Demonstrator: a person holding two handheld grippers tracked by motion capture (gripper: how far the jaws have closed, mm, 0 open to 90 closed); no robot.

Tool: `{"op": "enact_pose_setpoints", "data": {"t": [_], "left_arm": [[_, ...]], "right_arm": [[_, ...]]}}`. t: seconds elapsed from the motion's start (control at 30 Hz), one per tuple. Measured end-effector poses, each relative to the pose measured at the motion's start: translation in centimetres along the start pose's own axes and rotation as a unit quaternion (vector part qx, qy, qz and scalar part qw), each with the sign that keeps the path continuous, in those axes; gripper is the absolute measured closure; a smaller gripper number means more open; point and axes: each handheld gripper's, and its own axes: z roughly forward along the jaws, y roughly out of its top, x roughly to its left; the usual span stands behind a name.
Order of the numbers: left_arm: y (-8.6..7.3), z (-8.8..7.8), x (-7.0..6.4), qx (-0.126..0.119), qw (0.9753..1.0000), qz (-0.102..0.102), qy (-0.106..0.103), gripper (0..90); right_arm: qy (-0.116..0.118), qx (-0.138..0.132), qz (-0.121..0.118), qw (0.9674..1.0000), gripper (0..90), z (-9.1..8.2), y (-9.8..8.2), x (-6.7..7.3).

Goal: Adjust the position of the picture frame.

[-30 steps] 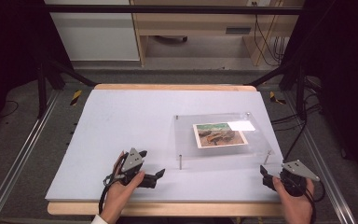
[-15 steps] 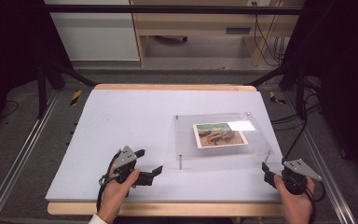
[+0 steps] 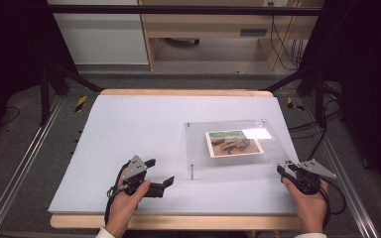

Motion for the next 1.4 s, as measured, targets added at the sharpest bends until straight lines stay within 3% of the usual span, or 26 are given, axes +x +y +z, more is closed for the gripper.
{"op": "enact_pose_setpoints", "data": {"t": [0.17,0.47,0.67,0.73,0.83,0.93,1.23,1.33,1.4], "left_arm": [[0.0,0.0,-0.1,0.0,1.0,0.002,0.0,4.8],[-0.1,0.2,-0.3,0.002,1.0,0.005,0.002,5.2],[-0.1,0.4,-0.6,0.007,0.9999,0.011,0.001,6.0],[-0.1,0.5,-0.8,0.012,0.9997,0.022,0.003,7.1],[-0.1,0.7,-1.2,0.015,0.9994,0.032,0.0,7.6],[0.0,0.9,-1.7,0.022,0.9985,0.05,0.001,10.5],[0.2,1.7,-3.3,0.023,0.9974,0.069,-0.003,17.5],[0.4,3.3,-4.1,0.026,0.9976,0.064,0.001,24.1],[0.6,4.1,-4.4,0.025,0.9982,0.055,0.001,33.7]], "right_arm": [[0.004,-0.008,0.011,0.9999,63.4,0.2,0.0,-0.6],[0.037,-0.023,0.026,0.9987,79.6,0.9,-0.1,-1.3],[0.038,-0.045,0.022,0.998,81.2,0.6,0.1,-1.4],[0.044,-0.063,0.024,0.9967,80.5,0.5,0.4,-1.4],[0.047,-0.07,0.027,0.9961,79.5,0.4,0.5,-1.5],[0.048,-0.079,0.027,0.9954,78.2,0.7,0.9,-1.8],[0.05,-0.074,0.029,0.9956,84.8,0.7,1.4,-2.1],[0.048,-0.071,0.03,0.9958,84.9,0.2,1.7,-1.7],[0.046,-0.067,0.03,0.9963,85.0,-0.1,1.7,-1.4]]}}
